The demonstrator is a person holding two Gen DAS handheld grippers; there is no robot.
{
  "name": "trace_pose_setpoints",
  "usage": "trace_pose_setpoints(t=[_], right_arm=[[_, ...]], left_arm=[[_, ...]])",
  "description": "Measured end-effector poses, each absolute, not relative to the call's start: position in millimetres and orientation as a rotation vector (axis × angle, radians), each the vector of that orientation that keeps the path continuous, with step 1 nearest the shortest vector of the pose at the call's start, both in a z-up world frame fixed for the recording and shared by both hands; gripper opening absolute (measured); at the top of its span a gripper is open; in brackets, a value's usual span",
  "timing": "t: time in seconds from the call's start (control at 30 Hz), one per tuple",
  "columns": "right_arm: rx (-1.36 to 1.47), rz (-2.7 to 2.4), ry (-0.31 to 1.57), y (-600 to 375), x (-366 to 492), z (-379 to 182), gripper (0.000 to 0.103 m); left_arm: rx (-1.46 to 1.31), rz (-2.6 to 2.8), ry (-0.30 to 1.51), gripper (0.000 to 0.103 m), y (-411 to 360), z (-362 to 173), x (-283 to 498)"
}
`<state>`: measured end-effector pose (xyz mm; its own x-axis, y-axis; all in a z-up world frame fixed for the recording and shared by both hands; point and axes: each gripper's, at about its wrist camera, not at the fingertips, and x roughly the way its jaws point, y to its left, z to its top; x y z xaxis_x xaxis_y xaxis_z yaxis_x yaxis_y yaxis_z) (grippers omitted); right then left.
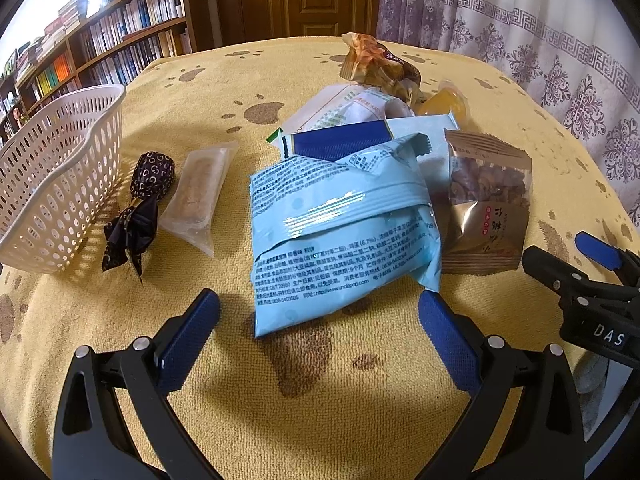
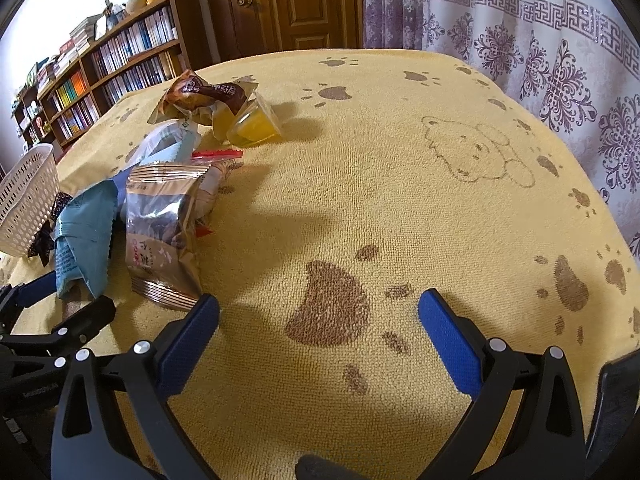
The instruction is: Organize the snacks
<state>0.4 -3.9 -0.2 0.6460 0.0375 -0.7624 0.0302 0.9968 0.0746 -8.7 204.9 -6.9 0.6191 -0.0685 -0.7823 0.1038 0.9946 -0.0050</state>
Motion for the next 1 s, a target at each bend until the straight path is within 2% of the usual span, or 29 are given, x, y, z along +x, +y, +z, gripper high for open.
trace_pose_setpoints(t=[0.43,1.0], right_arm=[[0.038,-0.03,0.894,0,1,-1,0.098],[0.064,0.012,0.885,-6,-1,2,0.098]], left_arm=[[-0.008,-0.131,0.889,0.1,210,-4,-10],[0.074,-0.1,0.918,0.1,200,-5,-7]])
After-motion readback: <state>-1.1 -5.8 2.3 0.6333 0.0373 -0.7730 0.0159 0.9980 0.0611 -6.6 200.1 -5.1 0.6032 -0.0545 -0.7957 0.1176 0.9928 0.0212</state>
